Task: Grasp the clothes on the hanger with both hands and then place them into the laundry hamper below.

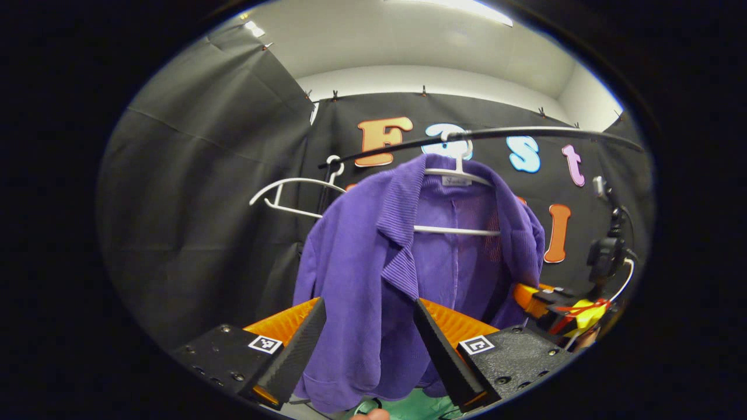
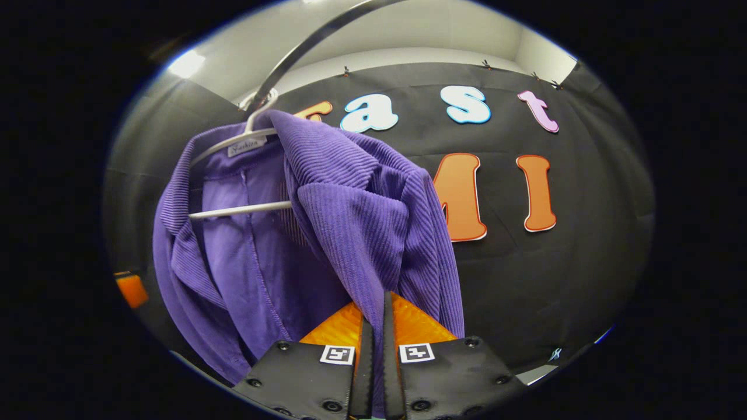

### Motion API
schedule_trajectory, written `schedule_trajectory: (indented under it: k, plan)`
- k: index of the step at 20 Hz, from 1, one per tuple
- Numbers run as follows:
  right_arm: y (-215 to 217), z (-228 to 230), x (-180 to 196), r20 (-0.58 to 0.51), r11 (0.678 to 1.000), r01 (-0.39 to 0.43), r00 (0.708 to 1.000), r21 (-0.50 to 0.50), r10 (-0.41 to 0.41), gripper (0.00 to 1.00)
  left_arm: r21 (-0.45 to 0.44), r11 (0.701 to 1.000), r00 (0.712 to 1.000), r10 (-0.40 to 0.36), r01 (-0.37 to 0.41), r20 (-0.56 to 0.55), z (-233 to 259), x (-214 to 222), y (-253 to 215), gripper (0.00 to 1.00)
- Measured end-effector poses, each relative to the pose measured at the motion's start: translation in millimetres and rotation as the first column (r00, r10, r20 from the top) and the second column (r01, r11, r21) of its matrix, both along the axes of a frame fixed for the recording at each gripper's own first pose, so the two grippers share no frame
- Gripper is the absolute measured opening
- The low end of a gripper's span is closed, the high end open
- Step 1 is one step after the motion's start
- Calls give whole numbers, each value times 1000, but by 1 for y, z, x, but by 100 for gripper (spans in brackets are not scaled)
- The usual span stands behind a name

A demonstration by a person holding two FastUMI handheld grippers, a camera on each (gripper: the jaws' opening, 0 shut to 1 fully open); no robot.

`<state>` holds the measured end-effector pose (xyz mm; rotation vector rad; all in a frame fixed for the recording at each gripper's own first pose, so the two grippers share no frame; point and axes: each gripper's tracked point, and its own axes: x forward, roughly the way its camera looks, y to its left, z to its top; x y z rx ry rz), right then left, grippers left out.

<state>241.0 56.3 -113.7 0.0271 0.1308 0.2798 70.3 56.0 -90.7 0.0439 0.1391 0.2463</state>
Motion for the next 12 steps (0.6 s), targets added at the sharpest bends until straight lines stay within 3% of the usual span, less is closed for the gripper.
schedule_trajectory:
  k: [3,6,12]
  plan:
    - [-14,27,-21,32,998,-41,999,41,40,19,42,999,999,31,-30,-24,-30,20,-1,95]
    - [-30,51,-35,74,998,-50,996,43,47,14,69,997,1000,21,-20,-14,-55,46,-10,95]
    - [-37,73,-53,134,996,-84,987,-11,84,14,200,968,988,144,-152,53,-78,92,16,92]
